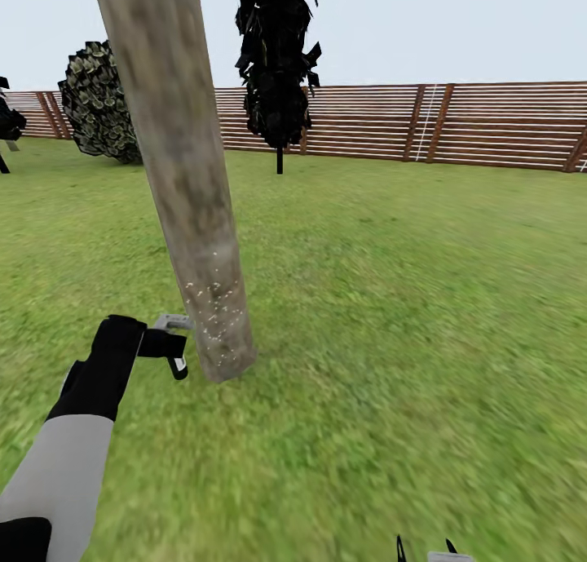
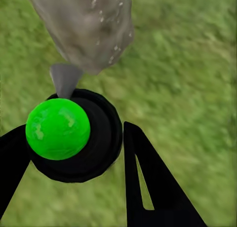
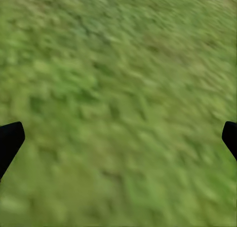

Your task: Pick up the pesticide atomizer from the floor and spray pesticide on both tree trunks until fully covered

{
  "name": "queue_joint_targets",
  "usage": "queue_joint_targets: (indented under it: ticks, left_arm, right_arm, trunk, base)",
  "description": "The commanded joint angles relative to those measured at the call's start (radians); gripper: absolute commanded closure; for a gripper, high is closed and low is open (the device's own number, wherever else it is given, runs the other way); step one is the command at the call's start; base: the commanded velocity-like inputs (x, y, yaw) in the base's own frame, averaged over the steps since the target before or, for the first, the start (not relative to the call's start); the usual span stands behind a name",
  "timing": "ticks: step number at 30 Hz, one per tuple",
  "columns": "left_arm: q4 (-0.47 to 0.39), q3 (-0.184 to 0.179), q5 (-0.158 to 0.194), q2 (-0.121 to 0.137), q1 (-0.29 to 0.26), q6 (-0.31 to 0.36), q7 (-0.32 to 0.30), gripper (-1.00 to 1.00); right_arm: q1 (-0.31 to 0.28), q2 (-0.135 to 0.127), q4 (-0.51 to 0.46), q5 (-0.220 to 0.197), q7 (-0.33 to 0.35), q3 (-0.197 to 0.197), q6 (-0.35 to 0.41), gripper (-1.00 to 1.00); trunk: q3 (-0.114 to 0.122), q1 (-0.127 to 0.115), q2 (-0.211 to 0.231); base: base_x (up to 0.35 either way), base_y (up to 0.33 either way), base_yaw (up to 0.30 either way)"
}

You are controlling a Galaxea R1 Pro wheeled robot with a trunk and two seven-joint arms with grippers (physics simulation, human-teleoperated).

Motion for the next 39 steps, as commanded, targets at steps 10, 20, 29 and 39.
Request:
queue_joint_targets:
  ticks: [10, 20, 29, 39]
  left_arm:
    - [0.077, 0.004, 0.0, 0.046, 0.079, -0.019, 0.004, 1.0]
    - [0.286, 0.012, 0.01, 0.038, 0.09, -0.143, 0.059, 1.0]
    - [0.376, 0.121, 0.139, 0.015, 0.089, -0.26, 0.293, 1.0]
    - [0.575, 0.123, 0.143, -0.02, 0.091, -0.275, 0.299, 1.0]
  right_arm:
    - [0.0, 0.0, 0.0, 0.0, 0.0, 0.0, 0.0, -1.0]
    - [0.0, 0.001, 0.015, 0.0, 0.0, 0.0, 0.0, -1.0]
    - [0.0, 0.003, 0.019, -0.001, -0.001, 0.0, -0.001, -1.0]
    - [0.0, 0.004, 0.018, -0.002, -0.001, 0.0, -0.002, -1.0]
  trunk:
    - [0.0, 0.0, 0.0]
    - [0.0, 0.0, 0.0]
    - [0.0, 0.0, 0.0]
    - [0.0, 0.0, 0.0]
  base:
    - [0.021, 0.0, 0.0]
    - [0.0, 0.0, 0.0]
    - [0.0, 0.0, 0.0]
    - [0.0, 0.0, 0.0]
